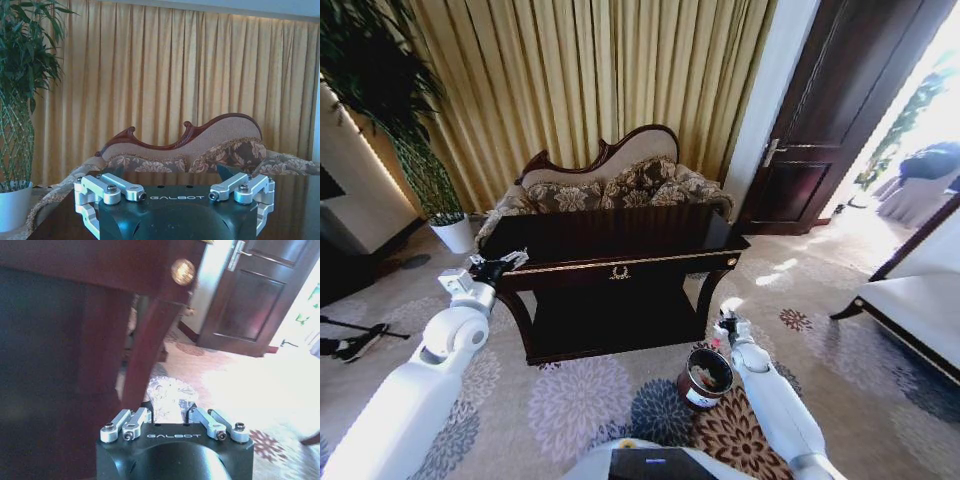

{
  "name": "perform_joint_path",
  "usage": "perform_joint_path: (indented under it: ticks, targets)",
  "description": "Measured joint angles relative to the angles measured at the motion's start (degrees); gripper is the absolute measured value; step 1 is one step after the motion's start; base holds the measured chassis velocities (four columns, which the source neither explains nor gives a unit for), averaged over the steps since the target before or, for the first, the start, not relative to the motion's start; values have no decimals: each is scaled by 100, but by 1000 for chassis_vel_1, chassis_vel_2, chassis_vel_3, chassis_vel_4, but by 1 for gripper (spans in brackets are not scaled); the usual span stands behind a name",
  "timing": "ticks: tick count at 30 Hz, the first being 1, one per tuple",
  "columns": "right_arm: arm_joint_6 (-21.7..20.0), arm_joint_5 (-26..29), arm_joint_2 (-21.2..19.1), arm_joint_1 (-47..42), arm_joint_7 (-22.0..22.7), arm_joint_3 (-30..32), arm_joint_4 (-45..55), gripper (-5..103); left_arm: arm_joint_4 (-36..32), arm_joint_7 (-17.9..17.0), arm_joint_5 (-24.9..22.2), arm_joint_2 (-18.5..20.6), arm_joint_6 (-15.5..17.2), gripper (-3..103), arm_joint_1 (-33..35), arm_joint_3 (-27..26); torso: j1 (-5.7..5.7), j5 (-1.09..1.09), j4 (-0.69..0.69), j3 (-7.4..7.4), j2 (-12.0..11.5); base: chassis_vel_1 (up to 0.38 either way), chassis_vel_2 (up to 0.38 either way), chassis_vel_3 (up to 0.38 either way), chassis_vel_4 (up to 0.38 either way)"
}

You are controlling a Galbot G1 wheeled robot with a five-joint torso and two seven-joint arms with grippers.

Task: Move to the front of the table and place the trash on the table into the trash bin.

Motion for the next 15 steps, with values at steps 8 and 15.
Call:
perform_joint_path:
  ticks: [8, 15]
  targets:
    - [47, -231, 58, -98, 73, 190, -34, 32, 5, 21, 9, -2, -16, 100, 3, -4, 0, -1, -1, 0, 0, 0, 0, 0, 0]
    - [-9, -408, 191, -212, 52, 268, 114, 53, 3, 52, 18, -3, -18, 100, -37, 23, 0, 0, -2, 0, 0, 0, 0, 0, 0]
